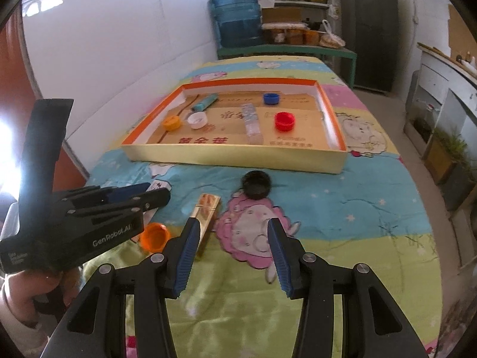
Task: Organize rigid objects
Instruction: 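Grasp the white Hello Kitty box with the left tool while the right tool grasps the gold box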
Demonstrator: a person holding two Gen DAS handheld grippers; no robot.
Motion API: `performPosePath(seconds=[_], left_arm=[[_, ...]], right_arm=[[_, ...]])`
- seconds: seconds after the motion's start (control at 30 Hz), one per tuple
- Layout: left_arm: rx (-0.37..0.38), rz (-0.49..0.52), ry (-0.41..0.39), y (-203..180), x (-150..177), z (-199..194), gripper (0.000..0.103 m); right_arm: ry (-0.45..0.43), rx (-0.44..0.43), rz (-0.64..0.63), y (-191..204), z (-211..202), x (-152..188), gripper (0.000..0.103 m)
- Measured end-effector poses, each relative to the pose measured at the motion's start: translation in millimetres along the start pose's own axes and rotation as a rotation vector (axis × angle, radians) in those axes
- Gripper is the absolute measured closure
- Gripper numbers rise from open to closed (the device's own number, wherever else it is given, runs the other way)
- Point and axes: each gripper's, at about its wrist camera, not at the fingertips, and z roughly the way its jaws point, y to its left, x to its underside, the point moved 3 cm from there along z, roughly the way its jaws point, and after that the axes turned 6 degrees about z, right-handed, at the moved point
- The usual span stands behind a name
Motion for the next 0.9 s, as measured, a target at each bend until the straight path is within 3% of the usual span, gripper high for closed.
performPosePath(seconds=[0.27,0.43,0.77,0.9], left_arm=[[-0.038,-0.007,-0.052,12,-1,-22,0.078],[-0.035,-0.002,-0.075,14,-4,-30,0.078],[0.001,-0.024,-0.088,19,-1,-32,0.078],[0.007,-0.031,-0.092,21,1,-34,0.078]], right_arm=[[0.025,0.017,0.001,18,24,-5,0.055],[0.058,0.03,0.015,22,39,-4,0.081],[0.106,0.101,-0.041,33,50,-2,0.078],[0.102,0.09,-0.023,30,49,-1,0.085]])
